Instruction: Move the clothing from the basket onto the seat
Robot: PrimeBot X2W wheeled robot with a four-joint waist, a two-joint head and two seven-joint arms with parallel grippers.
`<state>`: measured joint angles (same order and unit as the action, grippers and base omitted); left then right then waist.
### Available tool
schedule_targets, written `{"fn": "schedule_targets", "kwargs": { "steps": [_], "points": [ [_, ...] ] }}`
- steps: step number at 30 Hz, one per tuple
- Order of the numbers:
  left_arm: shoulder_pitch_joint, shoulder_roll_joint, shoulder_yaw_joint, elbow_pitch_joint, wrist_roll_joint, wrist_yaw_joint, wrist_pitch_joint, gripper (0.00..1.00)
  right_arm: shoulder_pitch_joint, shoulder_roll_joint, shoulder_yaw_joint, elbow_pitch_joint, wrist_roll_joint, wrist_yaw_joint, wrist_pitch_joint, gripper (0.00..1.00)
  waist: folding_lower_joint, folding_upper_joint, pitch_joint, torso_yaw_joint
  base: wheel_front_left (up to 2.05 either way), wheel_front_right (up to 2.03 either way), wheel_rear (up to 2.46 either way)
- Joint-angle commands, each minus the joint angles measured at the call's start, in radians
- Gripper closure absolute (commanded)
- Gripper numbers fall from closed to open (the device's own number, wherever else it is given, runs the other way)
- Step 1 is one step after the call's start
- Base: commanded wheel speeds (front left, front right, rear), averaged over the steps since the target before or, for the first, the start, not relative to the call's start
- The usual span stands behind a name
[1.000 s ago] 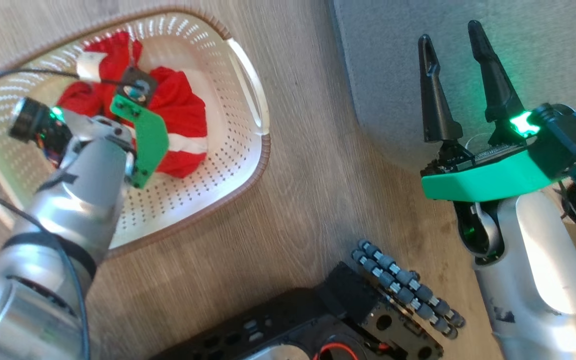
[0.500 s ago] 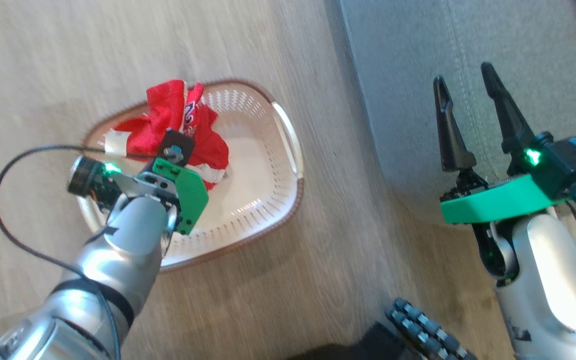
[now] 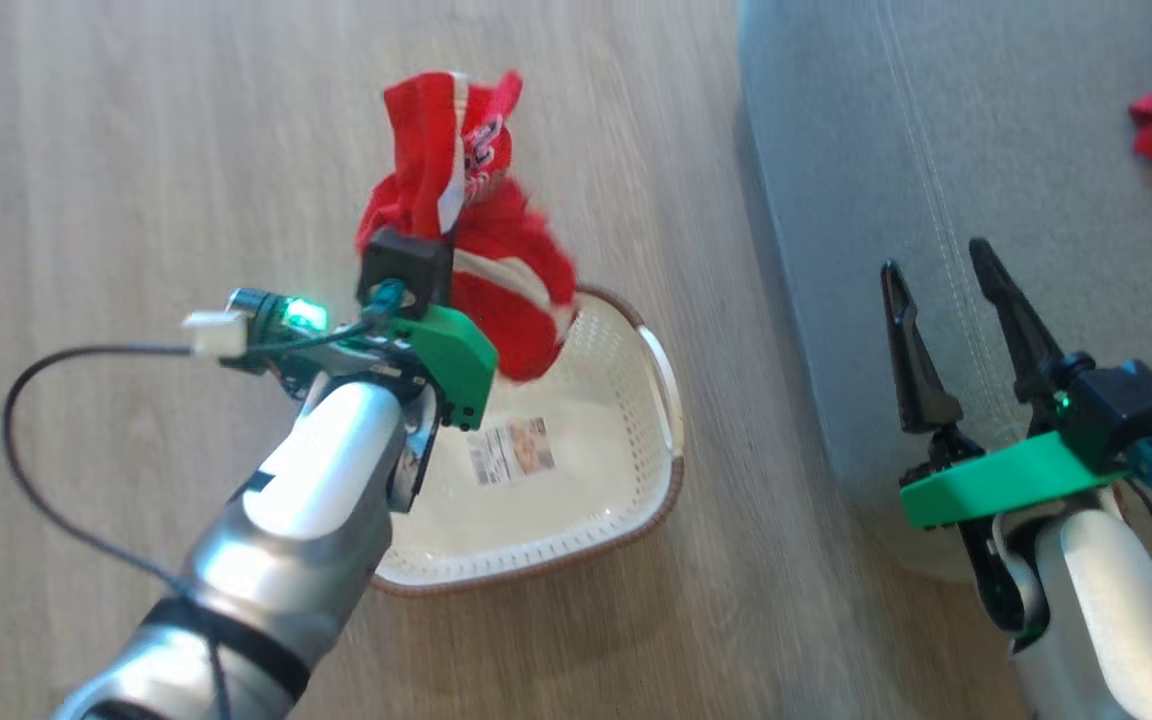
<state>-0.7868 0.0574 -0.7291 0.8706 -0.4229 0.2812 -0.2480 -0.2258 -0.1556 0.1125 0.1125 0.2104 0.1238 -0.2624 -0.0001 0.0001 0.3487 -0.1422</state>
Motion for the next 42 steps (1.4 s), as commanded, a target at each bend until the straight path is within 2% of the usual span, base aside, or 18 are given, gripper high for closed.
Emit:
{"fn": "schedule_targets", "kwargs": {
  "steps": [1, 7, 13, 14, 22, 28, 32, 35, 39, 42],
  "points": [
    [0.031, 0.043, 0.071, -0.094, 0.022, 0.007, -0.013, 1.00, 0.014, -0.010, 0.015, -0.024, -0.009, 0.007, 0.001, 0.00, 0.0001, -0.0001, -0.066, 0.045, 0.00, 0.00, 0.00],
    [0.138, 0.061, 0.240, -0.431, 0.148, 0.005, -0.014, 1.00, 0.047, -0.010, 0.016, -0.013, -0.015, 0.007, 0.001, 0.00, 0.0001, -0.0001, -0.145, 0.068, 0.00, 0.00, 0.00],
    [0.218, 0.038, 0.375, -0.711, 0.237, -0.035, -0.014, 1.00, 0.083, -0.004, 0.029, -0.004, -0.020, 0.007, 0.001, 0.00, 0.0001, -0.0001, -0.207, 0.077, 0.00, 0.00, 0.00],
    [0.218, 0.038, 0.375, -0.711, 0.237, -0.035, -0.014, 1.00, 0.083, -0.004, 0.029, -0.004, -0.020, 0.007, 0.001, 0.00, 0.0001, -0.0001, -0.207, 0.077, 0.00, 0.00, 0.00],
    [0.294, 0.004, 0.477, -0.973, 0.303, -0.083, -0.014, 1.00, 0.115, -0.009, 0.053, 0.007, -0.021, 0.007, 0.001, 0.00, 0.0001, -0.0001, -0.268, 0.069, 0.00, 0.00, 0.00],
    [0.313, -0.006, 0.456, -1.102, 0.309, -0.118, -0.014, 1.00, 0.141, -0.012, 0.044, 0.006, -0.024, 0.007, 0.001, 0.00, 0.0001, -0.0001, -0.284, 0.075, 0.00, 0.00, 0.00],
    [0.317, -0.007, 0.400, -1.158, 0.285, -0.114, -0.014, 1.00, 0.155, -0.010, 0.047, 0.008, -0.026, 0.007, 0.001, 0.00, 0.0001, -0.0001, -0.288, 0.078, 0.00, 0.00, 0.00],
    [0.317, -0.007, 0.351, -1.172, 0.274, -0.127, -0.014, 1.00, 0.154, -0.007, 0.044, 0.003, -0.025, 0.007, 0.001, 0.00, 0.0001, -0.0001, -0.284, 0.082, 0.00, 0.00, 0.00],
    [0.321, -0.007, 0.268, -1.161, 0.294, -0.165, -0.014, 1.00, 0.154, -0.004, 0.040, 0.001, -0.024, 0.007, 0.001, 0.00, 0.0001, -0.0001, -0.284, 0.083, 0.00, 0.00, 0.00],
    [0.333, -0.007, 0.217, -1.151, 0.289, -0.174, -0.014, 1.00, 0.152, -0.002, 0.039, 0.001, -0.025, 0.007, 0.001, 0.00, 0.0001, -0.0001, -0.287, 0.081, 0.00, 0.00, 0.00]
  ]
}}
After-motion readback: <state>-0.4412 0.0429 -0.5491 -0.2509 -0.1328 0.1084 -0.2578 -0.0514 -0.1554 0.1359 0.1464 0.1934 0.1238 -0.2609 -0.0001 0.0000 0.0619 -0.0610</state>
